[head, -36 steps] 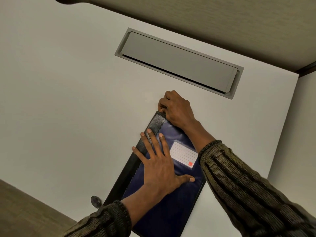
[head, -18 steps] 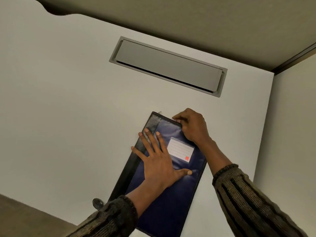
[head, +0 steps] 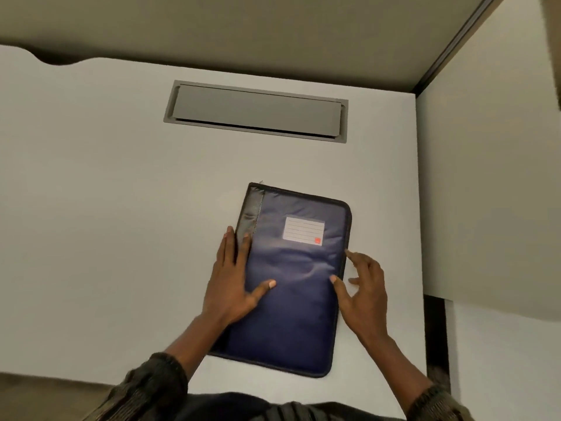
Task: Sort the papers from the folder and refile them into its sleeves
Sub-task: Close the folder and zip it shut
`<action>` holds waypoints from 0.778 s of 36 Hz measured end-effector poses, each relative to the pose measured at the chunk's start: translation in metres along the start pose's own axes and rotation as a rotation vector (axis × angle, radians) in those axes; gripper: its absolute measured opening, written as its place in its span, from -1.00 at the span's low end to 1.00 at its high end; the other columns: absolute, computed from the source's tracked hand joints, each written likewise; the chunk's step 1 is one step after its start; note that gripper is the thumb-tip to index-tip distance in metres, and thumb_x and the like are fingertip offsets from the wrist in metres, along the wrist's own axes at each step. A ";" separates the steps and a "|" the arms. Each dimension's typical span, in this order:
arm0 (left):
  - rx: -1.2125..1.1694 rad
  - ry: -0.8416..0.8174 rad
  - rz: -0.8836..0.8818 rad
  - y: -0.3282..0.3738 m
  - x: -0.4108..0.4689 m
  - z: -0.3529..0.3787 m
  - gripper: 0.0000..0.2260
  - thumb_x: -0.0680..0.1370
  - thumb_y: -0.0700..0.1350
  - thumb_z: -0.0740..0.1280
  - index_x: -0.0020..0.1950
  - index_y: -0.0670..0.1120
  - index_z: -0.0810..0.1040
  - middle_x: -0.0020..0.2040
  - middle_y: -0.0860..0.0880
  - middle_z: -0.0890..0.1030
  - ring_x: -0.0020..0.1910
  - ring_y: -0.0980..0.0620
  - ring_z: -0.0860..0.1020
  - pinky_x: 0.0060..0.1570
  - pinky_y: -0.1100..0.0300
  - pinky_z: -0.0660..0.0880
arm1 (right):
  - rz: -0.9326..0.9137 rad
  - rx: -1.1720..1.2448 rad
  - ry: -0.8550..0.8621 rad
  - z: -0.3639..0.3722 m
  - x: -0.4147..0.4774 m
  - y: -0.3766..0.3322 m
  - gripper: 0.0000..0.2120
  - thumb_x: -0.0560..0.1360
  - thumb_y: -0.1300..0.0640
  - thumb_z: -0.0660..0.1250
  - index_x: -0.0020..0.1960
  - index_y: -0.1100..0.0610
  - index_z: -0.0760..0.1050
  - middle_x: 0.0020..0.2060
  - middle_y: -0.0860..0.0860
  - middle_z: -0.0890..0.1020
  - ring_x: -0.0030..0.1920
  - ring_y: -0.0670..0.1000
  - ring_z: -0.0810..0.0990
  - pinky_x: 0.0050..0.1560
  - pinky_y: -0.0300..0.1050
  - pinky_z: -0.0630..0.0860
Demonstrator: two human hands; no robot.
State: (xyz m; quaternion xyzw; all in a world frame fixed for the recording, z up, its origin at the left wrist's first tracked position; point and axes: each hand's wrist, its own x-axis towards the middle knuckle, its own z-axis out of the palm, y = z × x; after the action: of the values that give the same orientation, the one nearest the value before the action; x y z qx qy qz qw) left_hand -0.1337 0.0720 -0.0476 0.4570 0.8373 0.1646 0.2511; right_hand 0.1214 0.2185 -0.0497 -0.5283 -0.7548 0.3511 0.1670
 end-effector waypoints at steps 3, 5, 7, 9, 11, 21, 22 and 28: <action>0.008 -0.014 0.021 -0.017 -0.030 -0.004 0.00 0.53 0.48 0.30 0.74 0.10 -0.15 0.75 0.01 -0.14 0.72 -0.07 -0.08 0.63 -0.15 0.19 | -0.004 0.021 -0.069 0.006 -0.034 0.003 -0.34 0.53 -0.06 0.52 0.56 -0.11 0.36 0.43 -0.06 0.43 0.34 0.02 0.52 0.18 0.06 0.67; -0.006 -0.015 0.034 -0.023 -0.049 -0.007 -0.02 0.52 0.47 0.33 0.75 0.11 -0.10 0.75 0.01 -0.03 0.70 -0.09 0.05 0.59 -0.15 0.28 | -0.001 0.018 -0.098 0.011 -0.051 0.001 -0.27 0.53 -0.11 0.51 0.61 -0.14 0.29 0.51 -0.08 0.38 0.46 0.00 0.42 0.36 0.04 0.56; -0.044 -0.023 0.025 -0.028 -0.064 -0.008 0.00 0.50 0.45 0.37 0.74 0.12 -0.08 0.74 0.04 0.02 0.67 -0.08 0.13 0.56 -0.13 0.33 | 0.010 0.022 -0.107 0.017 -0.064 -0.004 -0.19 0.51 -0.14 0.51 0.65 -0.13 0.21 0.57 -0.07 0.31 0.54 -0.01 0.32 0.45 0.00 0.43; -0.098 -0.033 0.015 -0.031 -0.075 -0.008 0.01 0.47 0.41 0.43 0.74 0.14 -0.05 0.73 0.07 0.05 0.64 -0.05 0.17 0.53 -0.13 0.36 | 0.040 0.051 -0.096 0.024 -0.069 -0.010 -0.12 0.49 -0.16 0.54 0.67 -0.11 0.16 0.61 -0.06 0.26 0.58 0.01 0.26 0.47 0.01 0.36; -0.148 -0.053 -0.006 -0.032 -0.079 -0.008 0.04 0.43 0.37 0.49 0.74 0.17 -0.03 0.72 0.11 0.04 0.63 -0.02 0.16 0.53 -0.13 0.36 | 0.050 0.054 -0.078 0.031 -0.071 -0.013 -0.08 0.47 -0.20 0.54 0.68 -0.11 0.14 0.62 -0.05 0.24 0.59 0.04 0.23 0.48 0.03 0.34; -0.072 -0.111 -0.018 -0.044 -0.059 -0.024 0.09 0.43 0.41 0.47 0.74 0.11 -0.09 0.73 0.06 -0.06 0.65 -0.06 0.04 0.57 -0.08 0.29 | -0.026 0.002 -0.093 0.044 -0.043 -0.032 -0.02 0.45 -0.13 0.59 0.69 -0.07 0.11 0.64 -0.01 0.19 0.60 0.06 0.19 0.50 0.00 0.28; -0.042 -0.114 -0.015 -0.044 -0.054 -0.026 0.10 0.43 0.42 0.46 0.75 0.09 -0.10 0.73 0.03 -0.05 0.64 -0.08 0.04 0.56 -0.08 0.31 | -0.034 -0.009 -0.093 0.046 -0.039 -0.034 -0.02 0.44 -0.12 0.59 0.69 -0.05 0.12 0.64 0.02 0.20 0.59 0.08 0.20 0.50 0.01 0.28; 0.028 -0.130 -0.028 -0.044 -0.032 -0.041 0.12 0.42 0.39 0.51 0.74 0.04 -0.07 0.70 -0.02 0.02 0.64 -0.08 0.07 0.53 -0.04 0.35 | -0.072 -0.069 -0.123 0.053 -0.013 -0.044 -0.07 0.42 -0.08 0.61 0.65 -0.02 0.22 0.61 0.13 0.24 0.55 0.20 0.26 0.48 0.19 0.38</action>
State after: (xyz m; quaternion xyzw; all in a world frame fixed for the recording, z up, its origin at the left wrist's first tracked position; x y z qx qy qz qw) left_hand -0.1726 0.0201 -0.0279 0.4586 0.8277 0.1192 0.3007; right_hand 0.0637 0.1797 -0.0538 -0.4836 -0.7939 0.3505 0.1144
